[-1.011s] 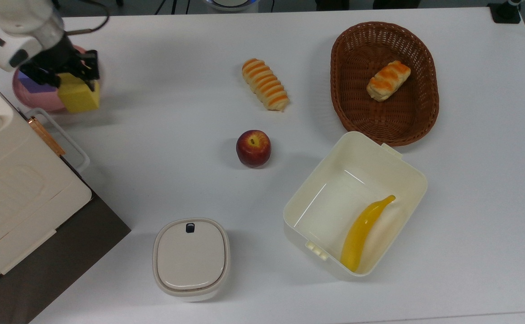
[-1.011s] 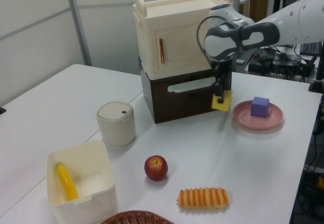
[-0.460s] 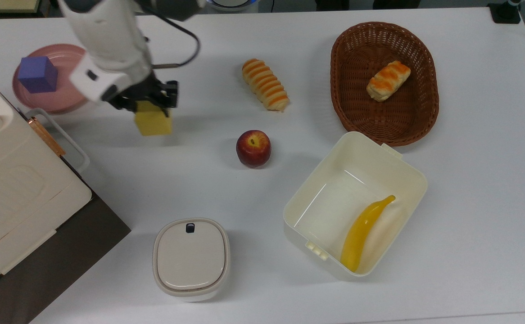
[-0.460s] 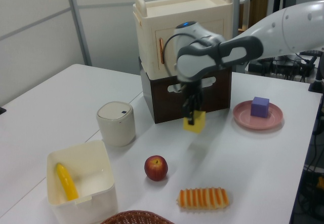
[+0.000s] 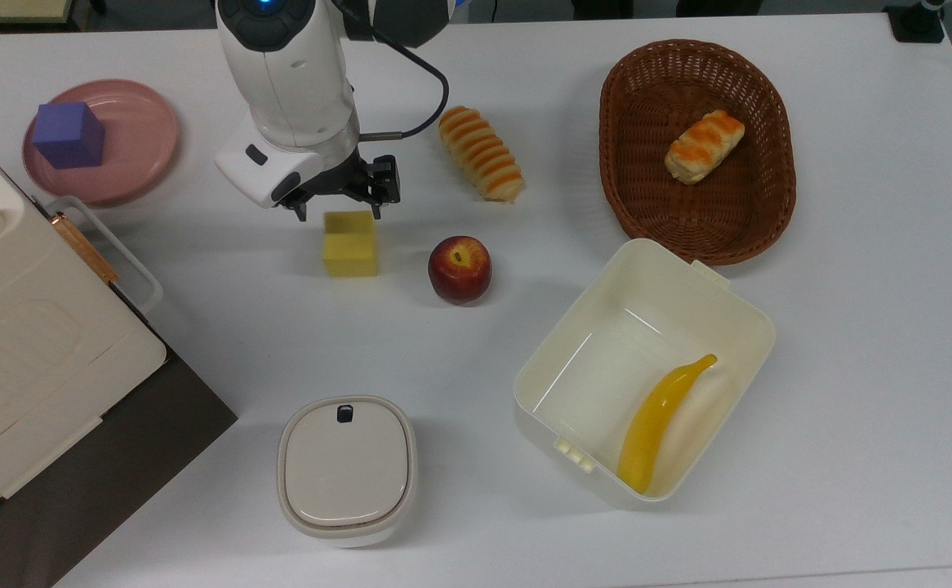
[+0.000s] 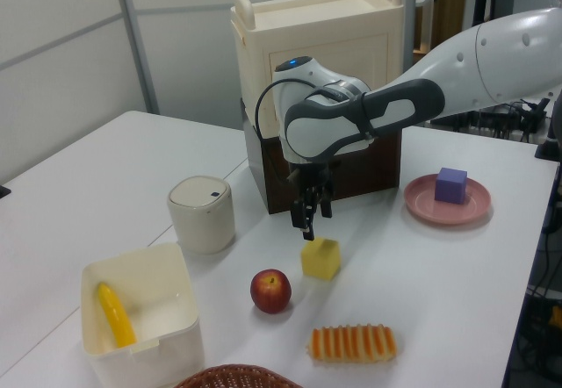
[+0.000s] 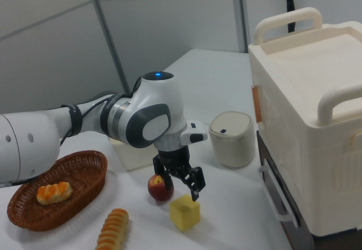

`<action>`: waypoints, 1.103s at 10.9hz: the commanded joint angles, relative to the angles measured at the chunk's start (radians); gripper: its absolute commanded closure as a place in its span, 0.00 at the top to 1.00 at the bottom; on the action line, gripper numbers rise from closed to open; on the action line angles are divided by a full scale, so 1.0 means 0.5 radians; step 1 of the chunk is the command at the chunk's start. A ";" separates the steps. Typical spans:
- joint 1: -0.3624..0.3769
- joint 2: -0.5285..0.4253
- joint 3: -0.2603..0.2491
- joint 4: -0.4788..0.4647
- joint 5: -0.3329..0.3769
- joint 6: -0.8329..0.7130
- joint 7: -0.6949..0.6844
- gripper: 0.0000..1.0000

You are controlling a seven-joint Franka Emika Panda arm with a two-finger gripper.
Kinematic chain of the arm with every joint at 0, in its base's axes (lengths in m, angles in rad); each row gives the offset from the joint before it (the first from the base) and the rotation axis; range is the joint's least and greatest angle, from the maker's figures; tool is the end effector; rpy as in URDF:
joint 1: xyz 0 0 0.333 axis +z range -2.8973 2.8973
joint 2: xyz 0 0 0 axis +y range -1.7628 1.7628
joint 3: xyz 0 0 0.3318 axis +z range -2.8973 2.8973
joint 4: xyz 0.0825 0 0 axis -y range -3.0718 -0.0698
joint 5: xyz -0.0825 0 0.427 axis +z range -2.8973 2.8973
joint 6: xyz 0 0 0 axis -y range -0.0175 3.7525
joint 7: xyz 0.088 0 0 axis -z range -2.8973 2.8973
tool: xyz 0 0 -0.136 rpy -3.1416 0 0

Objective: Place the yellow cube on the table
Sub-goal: 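Carry the yellow cube off the plate and lower it beside the apple, then open the gripper, release the cube, and raise the gripper away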

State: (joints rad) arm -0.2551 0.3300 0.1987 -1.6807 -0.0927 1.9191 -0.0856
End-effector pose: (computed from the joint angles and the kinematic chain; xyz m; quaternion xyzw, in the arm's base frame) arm 0.6799 -0.0572 0.3733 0.9986 0.0284 -0.0428 0.0076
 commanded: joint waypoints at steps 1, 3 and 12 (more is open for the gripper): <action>0.031 -0.062 -0.011 -0.019 -0.023 -0.022 0.057 1.00; 0.151 -0.138 -0.014 -0.022 -0.026 -0.025 0.161 1.00; 0.436 -0.687 -0.121 -0.029 0.017 -0.445 0.487 1.00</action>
State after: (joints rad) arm -0.0888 0.0357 0.1898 -1.6654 -0.0916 1.7160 0.1384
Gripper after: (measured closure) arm 0.000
